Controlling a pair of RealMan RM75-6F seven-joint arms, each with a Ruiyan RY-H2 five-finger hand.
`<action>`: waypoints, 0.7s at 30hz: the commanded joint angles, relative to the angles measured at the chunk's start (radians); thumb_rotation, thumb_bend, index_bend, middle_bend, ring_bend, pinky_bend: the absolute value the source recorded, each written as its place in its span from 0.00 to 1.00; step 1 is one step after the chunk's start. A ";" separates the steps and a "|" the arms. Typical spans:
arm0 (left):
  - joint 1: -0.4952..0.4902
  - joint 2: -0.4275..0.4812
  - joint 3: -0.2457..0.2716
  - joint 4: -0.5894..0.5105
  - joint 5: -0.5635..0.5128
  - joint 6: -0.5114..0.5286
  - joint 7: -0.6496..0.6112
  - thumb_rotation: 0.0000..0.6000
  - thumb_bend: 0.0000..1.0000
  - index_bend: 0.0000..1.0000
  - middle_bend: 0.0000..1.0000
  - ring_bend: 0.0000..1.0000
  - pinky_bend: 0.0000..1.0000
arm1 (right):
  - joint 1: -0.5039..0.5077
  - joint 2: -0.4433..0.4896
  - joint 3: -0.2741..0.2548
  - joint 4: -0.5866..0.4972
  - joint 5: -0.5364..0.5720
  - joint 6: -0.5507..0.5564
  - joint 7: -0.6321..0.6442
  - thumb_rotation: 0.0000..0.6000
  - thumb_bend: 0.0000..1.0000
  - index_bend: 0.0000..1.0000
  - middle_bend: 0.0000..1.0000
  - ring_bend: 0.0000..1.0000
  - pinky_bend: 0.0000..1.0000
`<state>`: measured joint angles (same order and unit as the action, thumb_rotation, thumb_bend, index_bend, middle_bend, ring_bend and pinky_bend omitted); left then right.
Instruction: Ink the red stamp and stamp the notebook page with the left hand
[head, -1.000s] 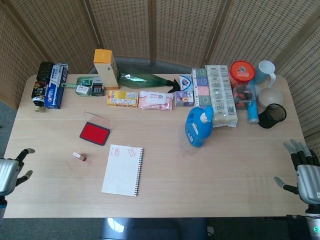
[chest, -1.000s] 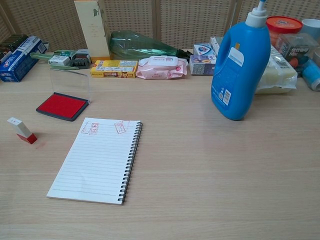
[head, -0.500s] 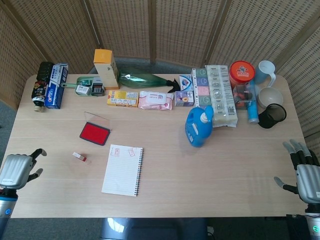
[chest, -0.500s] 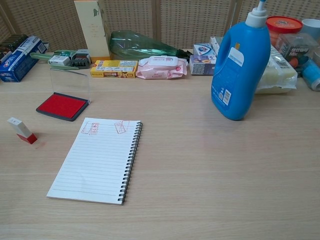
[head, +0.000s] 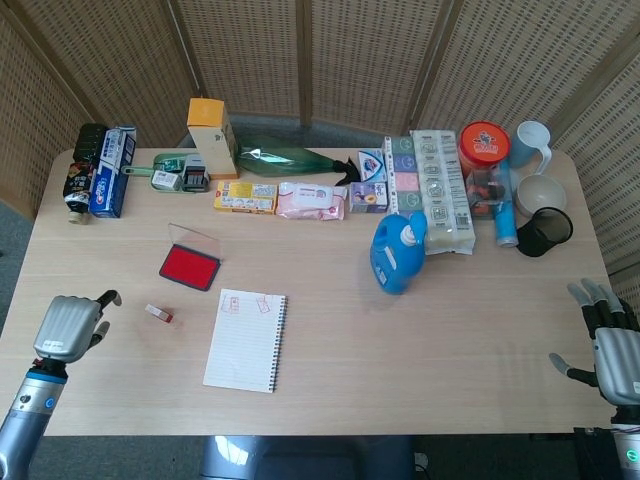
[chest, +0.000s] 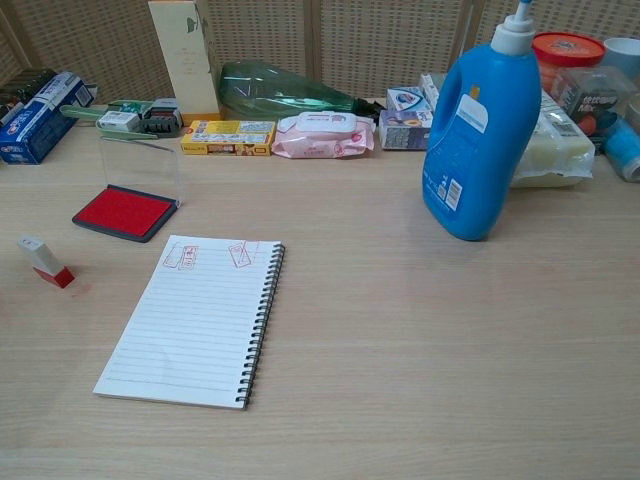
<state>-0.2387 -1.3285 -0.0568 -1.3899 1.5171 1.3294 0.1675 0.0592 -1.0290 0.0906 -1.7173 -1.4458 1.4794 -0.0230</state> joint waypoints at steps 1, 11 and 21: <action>-0.005 -0.021 0.002 0.023 0.002 0.004 -0.026 1.00 0.31 0.45 1.00 1.00 1.00 | 0.000 0.000 0.000 0.000 0.000 -0.001 0.000 1.00 0.00 0.07 0.03 0.01 0.09; -0.018 -0.067 0.010 0.066 0.011 0.005 -0.053 1.00 0.33 0.46 1.00 1.00 1.00 | 0.000 0.003 -0.001 -0.001 0.000 -0.001 0.004 1.00 0.00 0.07 0.03 0.01 0.09; -0.061 -0.135 -0.006 0.124 -0.014 -0.042 -0.043 1.00 0.32 0.46 1.00 1.00 1.00 | 0.001 0.002 0.001 0.001 0.006 -0.004 0.003 1.00 0.00 0.07 0.03 0.01 0.09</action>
<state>-0.2946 -1.4577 -0.0611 -1.2704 1.5073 1.2931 0.1189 0.0602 -1.0269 0.0910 -1.7163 -1.4403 1.4755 -0.0198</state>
